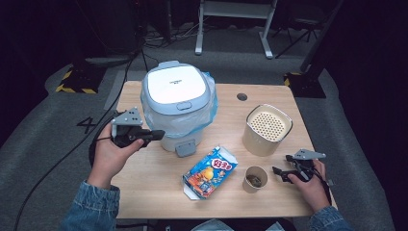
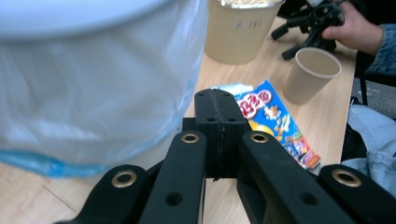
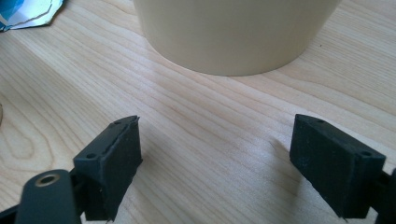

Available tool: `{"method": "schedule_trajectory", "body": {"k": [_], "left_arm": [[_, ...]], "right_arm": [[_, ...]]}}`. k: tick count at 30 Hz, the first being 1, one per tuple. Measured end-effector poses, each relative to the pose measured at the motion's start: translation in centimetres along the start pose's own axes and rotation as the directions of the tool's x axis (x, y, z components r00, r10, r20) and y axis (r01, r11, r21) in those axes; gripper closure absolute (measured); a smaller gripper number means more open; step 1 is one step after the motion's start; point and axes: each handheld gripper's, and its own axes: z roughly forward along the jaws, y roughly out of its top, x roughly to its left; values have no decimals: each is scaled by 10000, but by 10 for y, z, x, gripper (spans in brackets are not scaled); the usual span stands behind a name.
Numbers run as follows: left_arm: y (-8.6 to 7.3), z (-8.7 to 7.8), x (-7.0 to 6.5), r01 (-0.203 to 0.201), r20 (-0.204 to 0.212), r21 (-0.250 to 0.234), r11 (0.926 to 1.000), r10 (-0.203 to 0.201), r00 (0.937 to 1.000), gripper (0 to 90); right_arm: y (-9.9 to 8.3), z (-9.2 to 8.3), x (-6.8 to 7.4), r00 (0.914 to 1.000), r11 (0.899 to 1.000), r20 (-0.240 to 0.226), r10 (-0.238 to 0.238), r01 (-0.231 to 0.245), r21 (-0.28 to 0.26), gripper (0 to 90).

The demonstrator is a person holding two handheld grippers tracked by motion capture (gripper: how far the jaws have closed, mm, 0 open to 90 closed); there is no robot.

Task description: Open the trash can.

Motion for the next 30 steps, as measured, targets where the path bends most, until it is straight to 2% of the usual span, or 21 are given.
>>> {"method": "schedule_trajectory", "body": {"k": [2, 6, 9, 17, 22, 26, 30], "left_arm": [[3, -1, 0, -34, 62, -51, 10000, 34, 10000, 900], [22, -3, 1, -276, 399, -353, 9990, 290, 9988, 900], [34, -3, 2, -429, 489, -560, 9975, 456, 9978, 900], [52, 4, 4, -469, 640, -940, 9945, 530, 9965, 900], [65, 10, 6, -465, 365, -1186, 9918, 511, 9980, 900], [70, 17, 7, -338, 96, -1457, 9888, 356, 9993, 900], [73, 25, 10, -263, -200, -1485, 9886, 235, 9995, 900]], "right_arm": [[0, 0, 0, 10000, 10000, 2, -1, 1, -2, 166], [0, 0, 0, 10000, 10000, 6, 1, -1, -4, 166], [0, 0, 0, 10000, 10000, 2, 1, -1, -7, 166], [0, 0, 0, 10000, 10000, 3, 2, -2, -7, 166], [0, 0, 0, 10000, 10000, 3, 2, -2, -4, 166], [0, 0, 0, 10000, 10000, 9, 2, -2, -1, 166], [0, 0, 0, 10000, 10000, 1, -3, 3, -5, 166]]}}
